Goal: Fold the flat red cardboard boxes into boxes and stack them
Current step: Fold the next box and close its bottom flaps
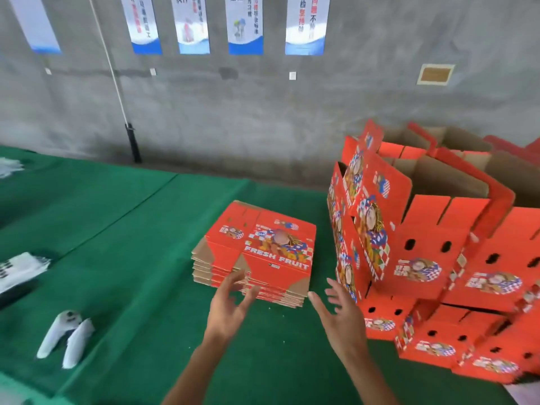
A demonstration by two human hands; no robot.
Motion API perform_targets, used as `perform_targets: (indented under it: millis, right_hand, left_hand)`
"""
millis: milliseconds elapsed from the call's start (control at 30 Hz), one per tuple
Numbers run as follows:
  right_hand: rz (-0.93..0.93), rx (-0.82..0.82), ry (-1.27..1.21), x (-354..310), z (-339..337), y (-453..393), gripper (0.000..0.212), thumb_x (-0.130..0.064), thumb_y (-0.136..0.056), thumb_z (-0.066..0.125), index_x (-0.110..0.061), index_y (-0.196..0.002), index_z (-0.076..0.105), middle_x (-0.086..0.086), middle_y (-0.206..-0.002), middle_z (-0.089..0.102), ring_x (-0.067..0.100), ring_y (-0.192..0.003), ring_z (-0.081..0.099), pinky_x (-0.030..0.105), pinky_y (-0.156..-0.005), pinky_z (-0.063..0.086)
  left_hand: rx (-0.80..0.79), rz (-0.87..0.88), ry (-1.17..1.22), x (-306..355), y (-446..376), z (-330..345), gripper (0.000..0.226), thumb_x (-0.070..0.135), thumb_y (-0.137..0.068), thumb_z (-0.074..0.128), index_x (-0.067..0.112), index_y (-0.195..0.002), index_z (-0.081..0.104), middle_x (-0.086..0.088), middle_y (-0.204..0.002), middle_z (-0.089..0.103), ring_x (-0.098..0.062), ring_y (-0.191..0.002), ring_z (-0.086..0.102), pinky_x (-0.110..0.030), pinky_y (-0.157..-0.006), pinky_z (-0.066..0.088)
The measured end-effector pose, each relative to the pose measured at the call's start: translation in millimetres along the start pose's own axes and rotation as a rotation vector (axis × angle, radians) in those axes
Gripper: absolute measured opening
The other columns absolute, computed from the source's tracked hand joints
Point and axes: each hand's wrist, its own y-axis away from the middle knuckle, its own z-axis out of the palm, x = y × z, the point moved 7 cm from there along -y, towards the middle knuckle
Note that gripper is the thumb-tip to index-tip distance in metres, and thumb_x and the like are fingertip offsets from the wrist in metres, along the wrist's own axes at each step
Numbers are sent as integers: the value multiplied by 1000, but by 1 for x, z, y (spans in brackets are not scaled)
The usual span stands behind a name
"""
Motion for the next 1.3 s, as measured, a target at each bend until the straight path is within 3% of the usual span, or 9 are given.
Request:
perform_targets:
  millis: [133,267,400,600,667,767,1033,1200,1300]
  right_hand:
    - [43,-112,74,13,63,-30,76,-70,-86,60,-30,-150,47,-6,-135,62,7,-111,62,39,-94,56]
    - [111,-182,149,44,101,-69,68,-62,-95,57,-29,-152,45,-3,-136,61,9,-109,64,29,-87,54]
    - [229,-235,273,87,132,-93,60,-54,-99,55,-30,-153,42,-4,-131,57,5,-103,62,16,-73,50]
    - [453,-202,277,104,160,-148,55,-42,-96,68,-21,-144,49,4,-123,56,17,-99,65,29,-74,59]
    - [490,-188,209,109,166,-151,55,-42,-94,70,-15,-138,50,7,-119,59,19,-90,67,33,-72,60]
    - [538,-160,137,119,171,-154,64,-42,-92,74,-10,-140,45,9,-125,59,23,-103,66,40,-85,59]
    - [499,-51,52,116,169,-154,47,-44,-87,78,-15,-114,53,4,-108,64,19,-87,67,42,-77,61]
    - [376,20,-159,77,154,-163,47,-41,-86,80,-22,-106,42,-1,-102,66,14,-84,71,38,-69,63]
    - [191,2,-58,35,137,-160,30,-31,-97,68,-28,-104,39,-6,-106,65,6,-85,68,30,-65,62]
  left_hand:
    - [33,-83,-199,-42,-42,-29,57,48,-82,81,25,-130,62,8,-121,70,-14,-109,67,-45,-94,56]
    - [30,-104,-383,-73,-94,-30,64,34,-83,86,15,-138,58,-5,-134,62,-27,-125,55,-47,-107,47]
    - [27,-190,-590,-104,-130,-31,86,50,-81,83,15,-150,44,-10,-147,50,-30,-136,42,-49,-112,39]
    - [0,-264,-944,-124,-213,-37,108,76,-80,65,13,-158,26,-10,-162,33,-32,-149,26,-48,-120,30]
    - [-4,-263,-1012,-135,-220,-34,115,84,-77,60,10,-157,24,-11,-160,33,-33,-146,29,-48,-117,33]
    - [-1,-241,-1085,-145,-227,-29,118,93,-74,50,7,-152,29,-14,-149,37,-34,-135,37,-46,-111,40]
    - [-99,-216,-1227,-154,-230,-9,93,75,-94,39,-1,-147,39,-17,-143,47,-31,-126,43,-39,-107,42]
    - [-212,-126,-1169,-127,-235,10,42,41,-96,61,5,-115,66,-15,-115,66,-32,-107,64,-44,-92,55]
    - [-205,-10,-1287,-95,-239,6,37,30,-106,46,7,-133,57,-11,-123,65,-28,-110,67,-38,-91,59]
